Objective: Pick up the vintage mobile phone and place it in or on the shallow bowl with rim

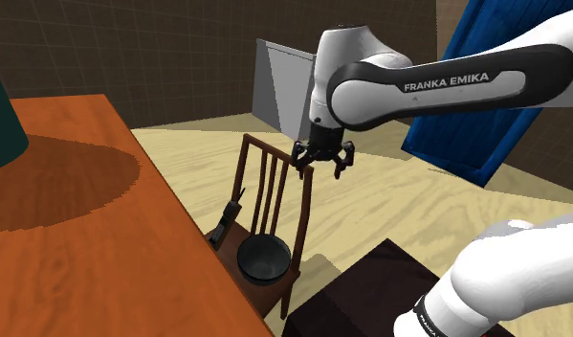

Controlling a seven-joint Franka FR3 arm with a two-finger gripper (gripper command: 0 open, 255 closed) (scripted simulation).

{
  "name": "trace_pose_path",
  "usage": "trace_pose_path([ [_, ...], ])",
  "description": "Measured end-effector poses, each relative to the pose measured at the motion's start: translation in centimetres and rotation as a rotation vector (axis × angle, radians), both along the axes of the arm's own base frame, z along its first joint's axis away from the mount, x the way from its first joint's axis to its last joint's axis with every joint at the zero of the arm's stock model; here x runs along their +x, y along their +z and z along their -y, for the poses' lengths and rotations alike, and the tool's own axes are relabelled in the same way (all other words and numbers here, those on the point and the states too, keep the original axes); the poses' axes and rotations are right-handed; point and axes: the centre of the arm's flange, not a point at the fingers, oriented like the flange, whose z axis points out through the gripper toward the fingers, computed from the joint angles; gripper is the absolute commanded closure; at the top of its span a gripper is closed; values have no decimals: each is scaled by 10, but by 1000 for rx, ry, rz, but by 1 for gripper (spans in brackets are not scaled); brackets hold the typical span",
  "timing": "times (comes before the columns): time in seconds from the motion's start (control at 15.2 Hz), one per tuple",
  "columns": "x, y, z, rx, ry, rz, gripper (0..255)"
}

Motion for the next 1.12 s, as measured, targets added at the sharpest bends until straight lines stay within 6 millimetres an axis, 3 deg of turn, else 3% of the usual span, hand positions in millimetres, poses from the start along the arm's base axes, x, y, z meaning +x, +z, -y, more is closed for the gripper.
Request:
trace_pose_path([
  [0.4,36,-58,-40,-71,-160,-59,0],
  [0.79,98,-102,-82,-54,-286,55,0],
  [1.12,150,-145,-103,-74,-408,80,0],
])
